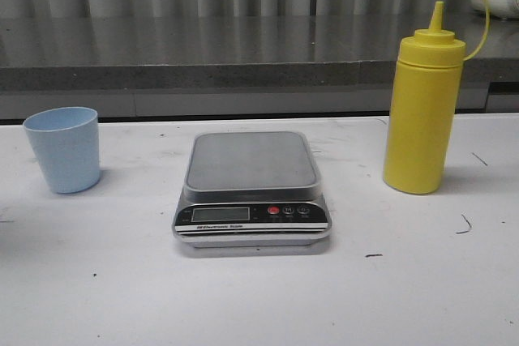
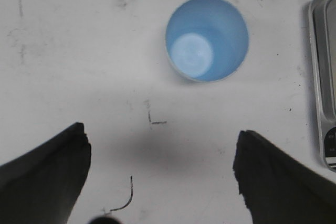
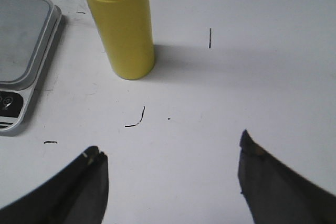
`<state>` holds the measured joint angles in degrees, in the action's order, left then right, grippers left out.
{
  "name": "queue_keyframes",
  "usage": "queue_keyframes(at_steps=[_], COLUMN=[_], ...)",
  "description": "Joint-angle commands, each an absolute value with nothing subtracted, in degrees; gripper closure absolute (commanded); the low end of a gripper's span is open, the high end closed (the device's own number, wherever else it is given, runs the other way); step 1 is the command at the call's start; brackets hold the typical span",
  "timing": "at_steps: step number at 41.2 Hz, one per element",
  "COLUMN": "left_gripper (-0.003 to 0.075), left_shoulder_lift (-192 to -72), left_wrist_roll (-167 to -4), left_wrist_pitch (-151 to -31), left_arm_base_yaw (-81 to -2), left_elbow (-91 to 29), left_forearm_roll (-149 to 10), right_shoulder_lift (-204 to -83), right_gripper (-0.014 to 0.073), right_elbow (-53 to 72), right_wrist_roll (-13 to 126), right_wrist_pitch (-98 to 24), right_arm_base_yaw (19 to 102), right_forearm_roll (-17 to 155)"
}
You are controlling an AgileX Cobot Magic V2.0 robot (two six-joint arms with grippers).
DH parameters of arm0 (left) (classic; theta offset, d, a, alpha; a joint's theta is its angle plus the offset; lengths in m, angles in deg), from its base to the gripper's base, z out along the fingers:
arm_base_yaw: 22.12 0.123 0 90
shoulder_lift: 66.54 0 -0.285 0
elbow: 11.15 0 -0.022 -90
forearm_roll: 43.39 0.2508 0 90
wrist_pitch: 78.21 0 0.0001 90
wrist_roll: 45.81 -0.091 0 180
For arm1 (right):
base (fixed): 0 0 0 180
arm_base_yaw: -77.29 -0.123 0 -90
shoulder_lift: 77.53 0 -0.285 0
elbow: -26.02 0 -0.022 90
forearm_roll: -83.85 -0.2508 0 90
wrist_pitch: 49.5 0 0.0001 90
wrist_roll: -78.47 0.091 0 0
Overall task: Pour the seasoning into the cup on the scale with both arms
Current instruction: 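Lower the left gripper onto the light blue cup and grasp its rim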
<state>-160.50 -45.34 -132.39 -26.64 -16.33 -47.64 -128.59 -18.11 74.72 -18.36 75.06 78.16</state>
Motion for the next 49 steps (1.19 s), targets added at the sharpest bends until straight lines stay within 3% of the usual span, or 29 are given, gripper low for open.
queue_keyframes(at_steps=[1, 18, 39, 44, 49], left_gripper=[0.0174, 0.0174, 0.0177, 0.0229, 0.0328], left_shoulder_lift=[-163.1, -179.1, -187.4, -187.7, -187.7], left_wrist_roll=[-45.1, -45.1, -45.1, -45.1, -45.1], left_wrist_pitch=[-131.4, -133.4, -131.4, -132.0, -133.2], left_arm_base_yaw=[-28.0, -28.6, -28.2, -28.2, -28.2], left_elbow=[-11.3, 0.3, 6.7, 6.7, 6.7], left_forearm_roll=[-48.3, -47.7, -46.5, -46.5, -46.5], right_shoulder_lift=[-128.6, -128.6, -128.6, -128.6, -128.6], right_gripper=[0.0054, 0.0054, 0.0054, 0.0054, 0.0054], right_elbow=[-16.2, -16.2, -16.2, -16.2, -16.2], right_wrist_roll=[74.2, 74.2, 74.2, 74.2, 74.2], right_wrist_pitch=[-22.1, -22.1, -22.1, -22.1, -22.1], right_arm_base_yaw=[74.9, 74.9, 74.9, 74.9, 74.9], right_forearm_roll=[78.5, 78.5, 78.5, 78.5, 78.5])
